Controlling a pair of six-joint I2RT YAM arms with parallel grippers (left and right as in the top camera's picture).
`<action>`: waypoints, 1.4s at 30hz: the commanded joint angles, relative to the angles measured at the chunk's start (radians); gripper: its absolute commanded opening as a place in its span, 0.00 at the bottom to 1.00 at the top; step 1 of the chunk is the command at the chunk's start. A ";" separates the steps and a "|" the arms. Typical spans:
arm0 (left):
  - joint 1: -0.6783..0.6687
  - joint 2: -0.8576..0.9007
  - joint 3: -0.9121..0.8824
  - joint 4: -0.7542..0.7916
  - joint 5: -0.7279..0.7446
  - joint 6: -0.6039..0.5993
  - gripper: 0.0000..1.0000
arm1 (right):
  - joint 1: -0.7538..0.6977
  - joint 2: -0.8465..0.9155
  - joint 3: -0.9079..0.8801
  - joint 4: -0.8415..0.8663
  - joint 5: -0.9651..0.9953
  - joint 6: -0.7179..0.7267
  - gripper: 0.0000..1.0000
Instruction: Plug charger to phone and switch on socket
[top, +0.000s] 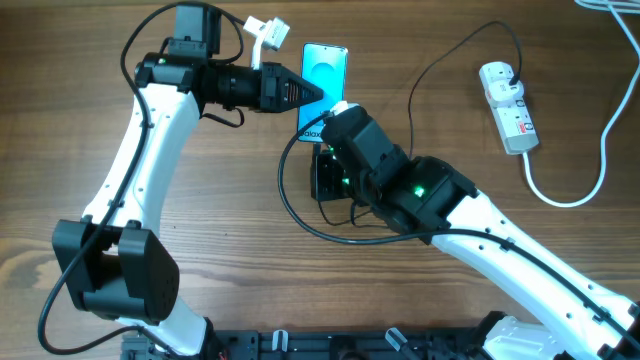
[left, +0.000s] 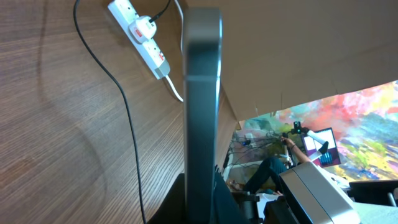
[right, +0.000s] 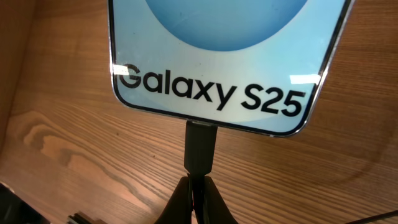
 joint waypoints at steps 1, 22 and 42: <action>-0.011 -0.005 -0.002 -0.029 0.046 0.013 0.04 | -0.050 -0.002 0.014 0.050 0.131 -0.003 0.12; -0.011 -0.005 -0.002 0.008 -0.212 -0.046 0.04 | -0.050 -0.002 0.014 -0.012 -0.074 -0.038 0.67; -0.077 0.187 -0.002 -0.094 -0.402 -0.097 0.04 | -0.143 -0.002 0.014 -0.191 0.075 0.060 0.99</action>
